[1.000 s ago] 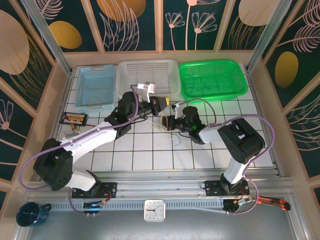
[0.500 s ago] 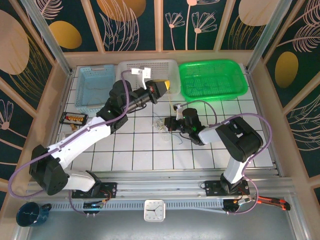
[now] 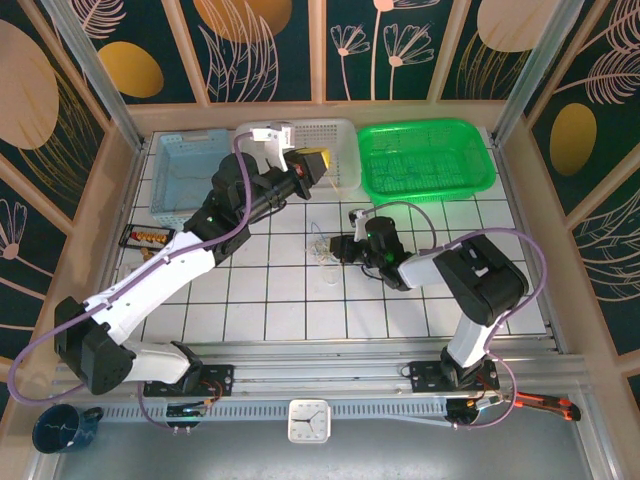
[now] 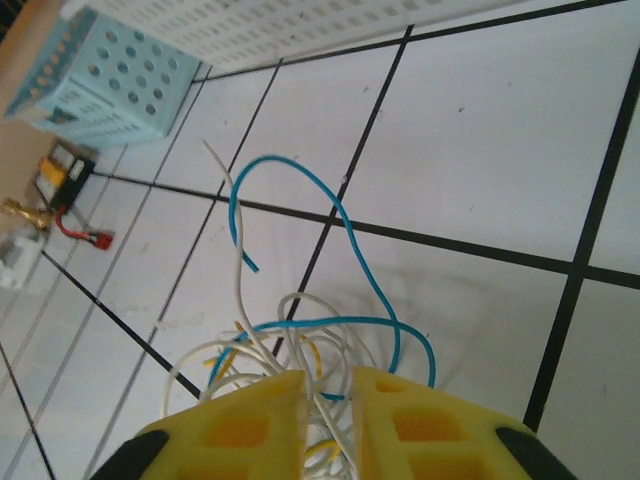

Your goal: Untangle the cables

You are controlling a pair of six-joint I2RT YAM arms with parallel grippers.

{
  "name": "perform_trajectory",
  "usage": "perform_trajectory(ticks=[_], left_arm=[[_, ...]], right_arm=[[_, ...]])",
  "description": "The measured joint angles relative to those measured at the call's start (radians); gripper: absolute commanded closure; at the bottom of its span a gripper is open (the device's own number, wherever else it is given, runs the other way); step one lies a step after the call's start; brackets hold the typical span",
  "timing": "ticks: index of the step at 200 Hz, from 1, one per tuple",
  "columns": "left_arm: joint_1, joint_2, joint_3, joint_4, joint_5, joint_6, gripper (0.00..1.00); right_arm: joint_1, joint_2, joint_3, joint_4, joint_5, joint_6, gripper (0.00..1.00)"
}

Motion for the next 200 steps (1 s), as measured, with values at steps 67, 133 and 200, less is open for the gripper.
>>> perform_trajectory(ticks=[67,133,200], left_arm=[[0.176,-0.085,-0.057,-0.05,-0.164,0.027,1.0],[0.454,-0.087,-0.1,-0.056,-0.257,0.041,1.0],[0.651,0.106,-0.082,-0.04,-0.301,0.041,1.0]], right_arm=[[0.0,-0.114,0.075,-0.096,-0.003,-0.014,0.49],[-0.01,-0.221,0.085,-0.206,0.018,-0.029,0.47],[-0.013,-0.372,0.074,-0.298,0.052,-0.031,0.44]])
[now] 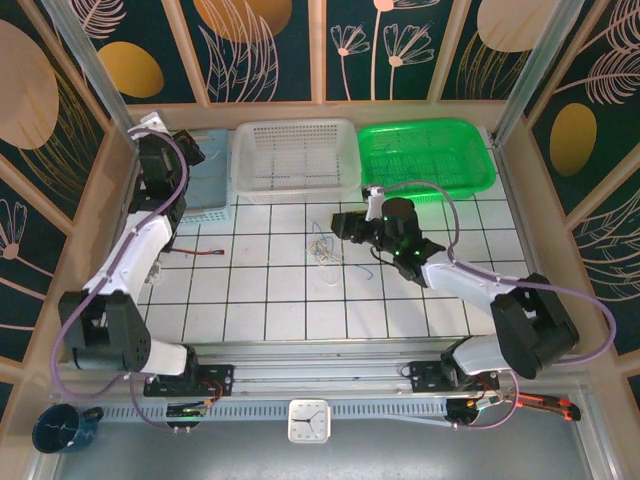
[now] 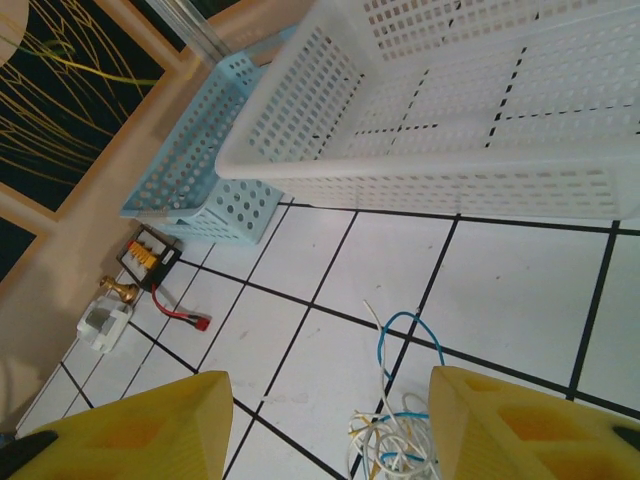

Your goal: Untangle the cables

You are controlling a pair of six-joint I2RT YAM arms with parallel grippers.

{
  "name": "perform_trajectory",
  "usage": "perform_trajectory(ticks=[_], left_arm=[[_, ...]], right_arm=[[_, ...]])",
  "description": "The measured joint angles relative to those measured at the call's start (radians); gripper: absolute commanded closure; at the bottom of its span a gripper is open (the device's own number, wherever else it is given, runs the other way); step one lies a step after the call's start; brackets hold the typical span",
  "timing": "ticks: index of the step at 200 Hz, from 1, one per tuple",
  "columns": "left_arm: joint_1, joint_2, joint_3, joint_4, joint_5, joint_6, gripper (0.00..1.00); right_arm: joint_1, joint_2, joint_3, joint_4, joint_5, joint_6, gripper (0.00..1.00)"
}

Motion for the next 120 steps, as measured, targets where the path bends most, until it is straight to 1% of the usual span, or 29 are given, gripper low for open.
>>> perform_trajectory(ticks=[24,31,34,50,63,75,88,104,109,120], left_arm=[[0.038,0.092,0.034,0.002,-0.009,0.001,0.99],[0.047,0.119,0.047,0.002,-0.009,0.002,0.92],[0.05,0.13,0.053,0.003,-0.008,0.002,0.88],[0.064,0.193,0.087,0.001,-0.001,0.023,0.64],[0.068,0.232,0.108,-0.005,0.016,0.034,0.39],[0.069,0.25,0.114,-0.011,0.036,0.035,0.23],[0.069,0.253,0.114,-0.022,0.06,0.036,0.14],[0.069,0.246,0.114,-0.023,0.101,0.039,0.07],[0.069,0.242,0.114,-0.023,0.112,0.039,0.02],[0.069,0.23,0.114,-0.023,0.137,0.032,0.01]], right_arm=[[-0.004,-0.058,-0.03,-0.029,0.023,0.001,0.44],[-0.007,-0.075,-0.042,-0.039,0.029,0.003,0.44],[-0.007,-0.082,-0.045,-0.043,0.03,0.002,0.44],[-0.014,-0.109,-0.059,-0.071,0.045,0.003,0.44],[-0.019,-0.123,-0.061,-0.093,0.051,0.003,0.44],[-0.024,-0.133,-0.061,-0.109,0.054,0.003,0.44],[-0.026,-0.141,-0.061,-0.126,0.062,0.003,0.44],[-0.028,-0.146,-0.062,-0.139,0.069,0.003,0.44],[-0.029,-0.146,-0.062,-0.14,0.069,0.003,0.44],[-0.03,-0.146,-0.062,-0.143,0.071,0.003,0.44]])
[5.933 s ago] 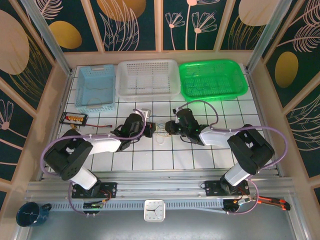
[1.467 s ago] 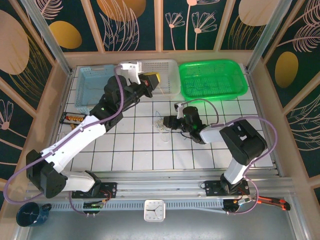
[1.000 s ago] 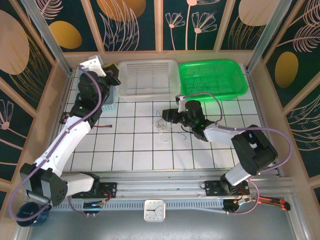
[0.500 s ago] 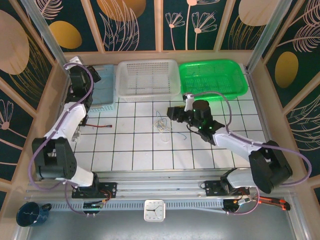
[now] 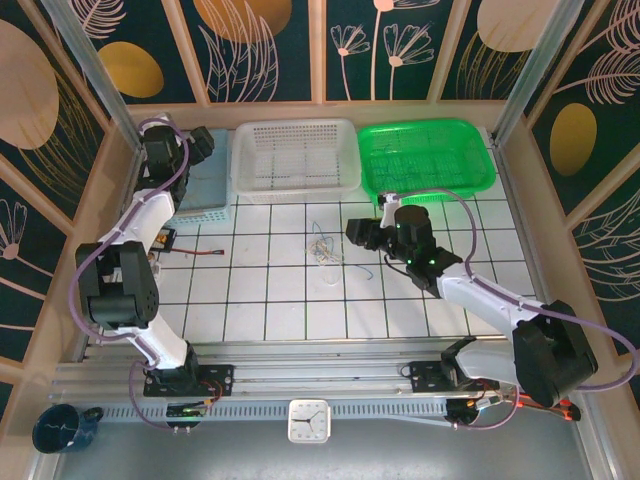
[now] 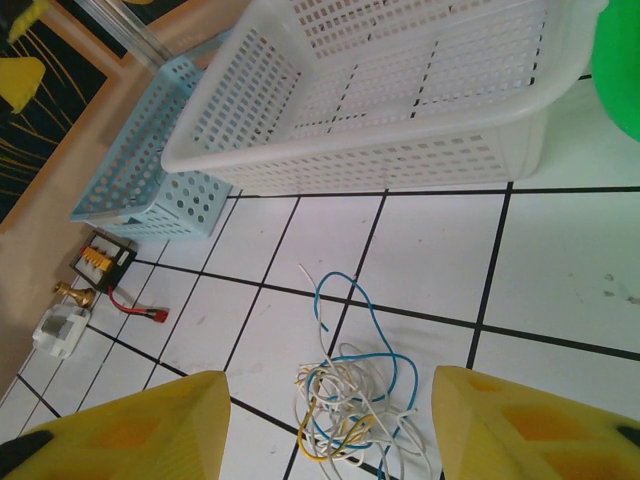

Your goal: Untangle the cables

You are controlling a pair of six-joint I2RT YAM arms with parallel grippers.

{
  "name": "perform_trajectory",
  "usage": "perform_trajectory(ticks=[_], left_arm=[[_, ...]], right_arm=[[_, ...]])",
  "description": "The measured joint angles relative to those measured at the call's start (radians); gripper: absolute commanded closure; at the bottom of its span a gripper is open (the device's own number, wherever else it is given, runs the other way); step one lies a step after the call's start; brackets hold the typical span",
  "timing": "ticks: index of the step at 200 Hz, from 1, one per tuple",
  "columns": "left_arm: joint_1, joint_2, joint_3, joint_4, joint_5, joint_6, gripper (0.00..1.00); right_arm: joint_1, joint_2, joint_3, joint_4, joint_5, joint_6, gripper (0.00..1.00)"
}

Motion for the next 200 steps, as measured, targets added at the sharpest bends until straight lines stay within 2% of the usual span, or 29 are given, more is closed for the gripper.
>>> perform_trajectory(ticks=[60,81,104,154,200], left_arm=[[-0.018,-0.118,-0.038,0.024,0.193,-0.063,0.01],[-0.073,-0.169,-0.103,0.045,0.234,-0.087,0.01],[-0.172,-0.222,-0.213,0.089,0.272,-0.122,0.01],[-0.337,-0.304,-0.485,0.193,0.284,-0.213,0.01],[-0.37,-0.33,-0.603,0.275,0.283,-0.271,0.01]], right_arm=[[-0.02,0.015,-0.002,-0.002,-0.005,0.016,0.44],[-0.041,0.064,-0.002,0.0,-0.02,0.031,0.43],[-0.042,0.143,-0.002,0.0,-0.051,0.051,0.42],[-0.04,0.257,-0.002,0.044,-0.106,0.085,0.42],[-0.016,0.344,0.032,0.068,-0.117,0.103,0.42]])
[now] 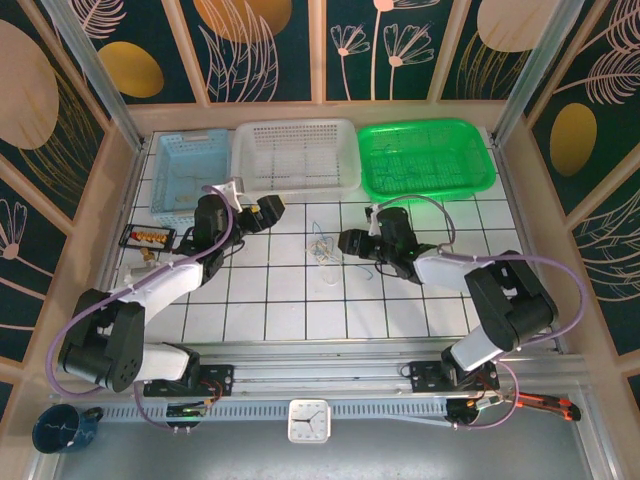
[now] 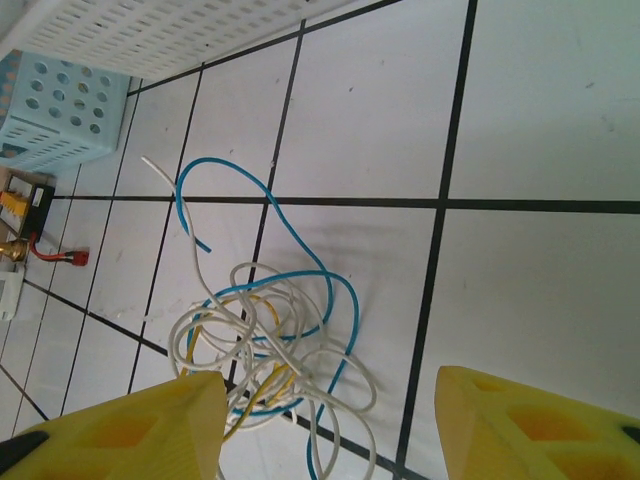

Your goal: Untangle the cables

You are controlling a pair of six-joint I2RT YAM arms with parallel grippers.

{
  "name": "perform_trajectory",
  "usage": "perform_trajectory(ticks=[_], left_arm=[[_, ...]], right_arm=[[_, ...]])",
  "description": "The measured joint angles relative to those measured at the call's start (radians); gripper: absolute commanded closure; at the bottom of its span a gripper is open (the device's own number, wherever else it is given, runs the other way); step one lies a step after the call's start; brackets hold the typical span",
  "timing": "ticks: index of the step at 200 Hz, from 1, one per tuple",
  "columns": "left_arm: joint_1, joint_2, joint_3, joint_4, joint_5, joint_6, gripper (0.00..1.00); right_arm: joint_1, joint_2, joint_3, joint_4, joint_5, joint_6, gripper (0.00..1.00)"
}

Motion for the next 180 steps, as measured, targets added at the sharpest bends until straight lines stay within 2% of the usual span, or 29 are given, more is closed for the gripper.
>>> perform_trajectory(ticks=[36,79,90,123,180], left_arm=[[0.0,-0.005,-0.029,0.031,0.001,-0.018,0.01],[0.0,-0.02,-0.036,0.047,0.009,-0.024,0.01],[0.0,-0.024,-0.036,0.053,0.013,-0.024,0.01],[0.0,-0.037,-0.036,0.056,0.021,-0.024,0.01],[0.0,-0.067,-0.036,0.056,0.031,-0.019,0.01]], right_arm=[[0.031,0.069,0.042,0.023,0.001,0.0,0.45],[0.032,0.122,0.064,0.023,0.038,0.0,0.6],[0.032,0.122,0.064,0.023,0.051,0.001,0.66],[0.032,0.122,0.077,0.018,0.09,-0.006,1.0],[0.032,0.081,0.104,-0.015,0.108,-0.036,1.0]])
